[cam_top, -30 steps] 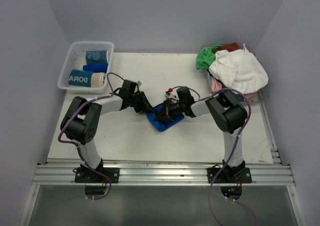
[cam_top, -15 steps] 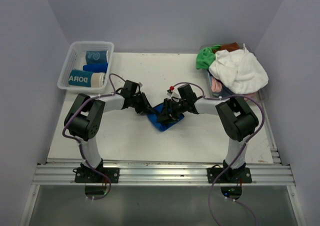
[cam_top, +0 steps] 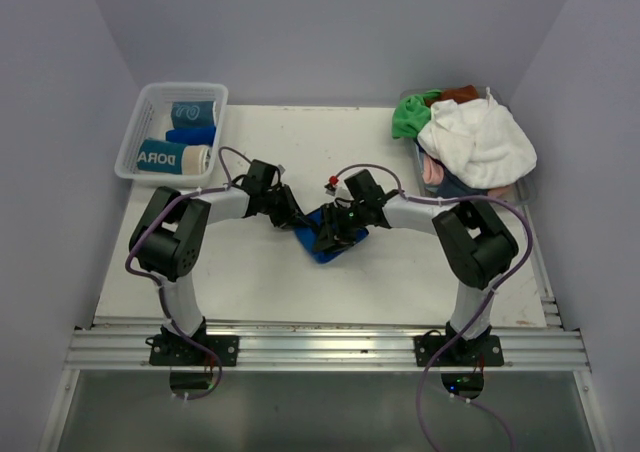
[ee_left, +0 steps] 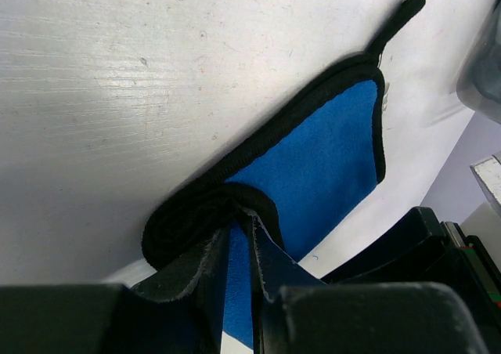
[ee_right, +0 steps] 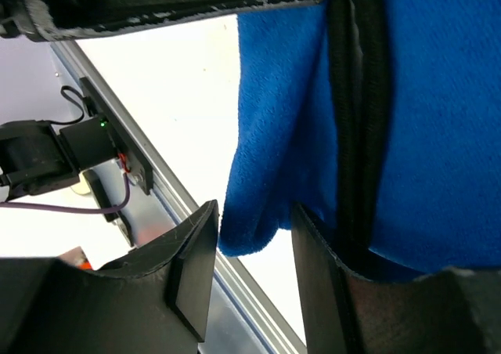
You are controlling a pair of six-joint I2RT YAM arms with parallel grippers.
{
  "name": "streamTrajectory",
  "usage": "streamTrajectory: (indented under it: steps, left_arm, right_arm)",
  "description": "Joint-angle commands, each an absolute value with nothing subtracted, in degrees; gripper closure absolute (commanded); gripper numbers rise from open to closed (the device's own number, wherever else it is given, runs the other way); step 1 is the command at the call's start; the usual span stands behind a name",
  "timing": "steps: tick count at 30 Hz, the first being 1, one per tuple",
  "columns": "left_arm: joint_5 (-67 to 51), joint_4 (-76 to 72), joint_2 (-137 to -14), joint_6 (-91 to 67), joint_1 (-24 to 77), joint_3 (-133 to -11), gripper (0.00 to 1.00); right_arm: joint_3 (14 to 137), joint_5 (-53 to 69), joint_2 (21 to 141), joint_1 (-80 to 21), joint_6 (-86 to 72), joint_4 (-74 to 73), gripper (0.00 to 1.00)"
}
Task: Roll the towels
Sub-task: Roll the towel
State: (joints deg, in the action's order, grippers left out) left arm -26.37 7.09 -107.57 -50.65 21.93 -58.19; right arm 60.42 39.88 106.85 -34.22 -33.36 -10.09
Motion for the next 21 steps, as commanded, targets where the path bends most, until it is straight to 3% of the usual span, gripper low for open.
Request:
streamTrajectory:
  steps: [1,11,12,15,16,21]
  left_arm:
    - [-20.5,10.5,-110.1,-50.0,22.0,-58.2,0.80]
    - [-21.4,10.5,-110.5,-49.9,22.0,-58.4,0.81]
    - [-21.4,10.6,-110.5,-49.8,22.0,-58.5,0.81]
    - [-21.4,10.8,-110.4,-49.8,22.0,-58.4,0.81]
    - [-21.4,10.8,-110.3,-49.7,22.0,-58.4,0.81]
    - [-21.4,11.5,-109.2,-49.2,21.6,-58.4,0.81]
  right_arm:
    - [62.4,38.0,106.2,-34.4,-32.8,-11.3,0.57]
    - [64.9,35.0,105.7,-36.5,-32.1,-13.5,0.56]
    - [64.9,35.0,105.9,-36.7,-32.2,-13.7,0.59]
    - [64.2,35.1,105.7,-36.6,-33.3,-12.6,0.93]
    - [64.1,35.1,105.6,-36.5,-33.7,-12.3,0.98]
    - [60.2,37.7,104.6,-34.0,-38.4,-6.2,1.00]
